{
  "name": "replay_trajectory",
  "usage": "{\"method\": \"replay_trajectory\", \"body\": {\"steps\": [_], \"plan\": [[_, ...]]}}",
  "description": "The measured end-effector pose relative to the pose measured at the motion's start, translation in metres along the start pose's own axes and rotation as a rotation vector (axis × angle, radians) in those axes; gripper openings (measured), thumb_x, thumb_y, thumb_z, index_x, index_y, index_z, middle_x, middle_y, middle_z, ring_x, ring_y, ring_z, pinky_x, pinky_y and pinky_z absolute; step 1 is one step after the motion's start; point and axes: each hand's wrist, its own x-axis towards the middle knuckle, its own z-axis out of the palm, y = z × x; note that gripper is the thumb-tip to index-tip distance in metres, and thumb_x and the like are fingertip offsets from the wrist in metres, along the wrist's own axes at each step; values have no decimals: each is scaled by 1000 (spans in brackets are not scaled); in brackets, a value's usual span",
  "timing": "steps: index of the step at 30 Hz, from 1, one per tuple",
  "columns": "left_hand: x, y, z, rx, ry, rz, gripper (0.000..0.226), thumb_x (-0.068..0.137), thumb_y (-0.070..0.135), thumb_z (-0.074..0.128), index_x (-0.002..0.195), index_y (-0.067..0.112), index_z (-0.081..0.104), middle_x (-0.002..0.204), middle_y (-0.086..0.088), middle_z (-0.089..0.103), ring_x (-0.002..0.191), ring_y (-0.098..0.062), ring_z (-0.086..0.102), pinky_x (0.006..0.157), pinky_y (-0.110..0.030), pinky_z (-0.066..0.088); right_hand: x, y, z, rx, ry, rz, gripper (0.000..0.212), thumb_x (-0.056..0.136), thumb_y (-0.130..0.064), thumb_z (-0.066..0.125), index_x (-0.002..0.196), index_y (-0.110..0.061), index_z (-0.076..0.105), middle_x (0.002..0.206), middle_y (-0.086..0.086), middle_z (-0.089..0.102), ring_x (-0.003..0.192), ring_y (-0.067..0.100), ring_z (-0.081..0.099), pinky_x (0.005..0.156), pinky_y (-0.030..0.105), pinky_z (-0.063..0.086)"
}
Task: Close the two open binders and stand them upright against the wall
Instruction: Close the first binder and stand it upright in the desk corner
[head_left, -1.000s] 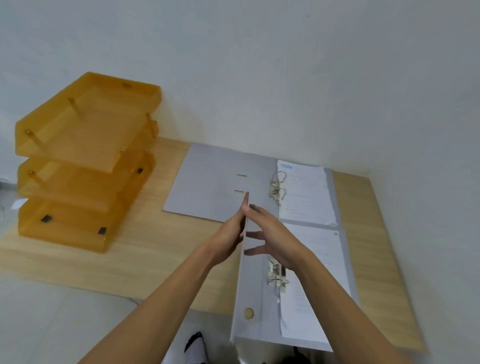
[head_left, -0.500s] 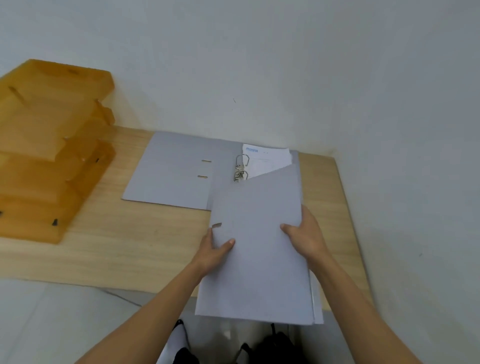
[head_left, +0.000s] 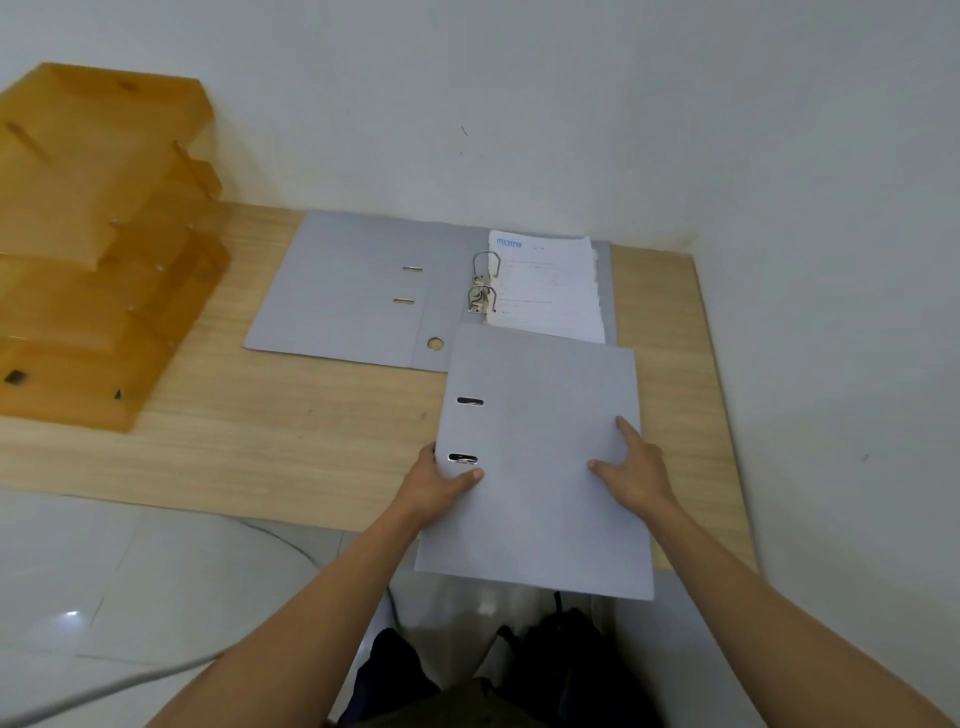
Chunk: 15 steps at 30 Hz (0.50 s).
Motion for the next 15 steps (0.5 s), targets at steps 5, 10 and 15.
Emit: {"method": "replay_trajectory", "body": {"steps": [5, 10, 15], "plan": [[3, 3, 0, 23, -11, -14, 68, 82, 25, 83, 141, 11, 53, 135, -8, 67, 119, -27, 67, 104, -45, 53, 2, 1, 18, -174, 16, -37, 91, 90, -37, 69, 163, -22, 15, 171, 18, -5, 159, 33, 0, 127, 47, 15], [-1, 4, 3, 38, 23, -20, 65, 82, 24, 83, 140, 16, 54, 125, 0, 66, 117, -25, 65, 102, -39, 51, -2, -7, 34, -373, -80, -145, 91, 95, -47, 59, 164, -24, 6, 172, 9, -16, 158, 34, -12, 125, 58, 4], [-2, 2, 7, 82, 47, 6, 72, 80, 26, 84, 144, 19, 52, 136, -3, 66, 123, -27, 63, 102, -38, 51, -4, -19, 51, -340, -162, -114, 92, 92, -57, 58, 163, -31, 5, 172, 2, -15, 157, 38, -12, 120, 67, 10]]}}
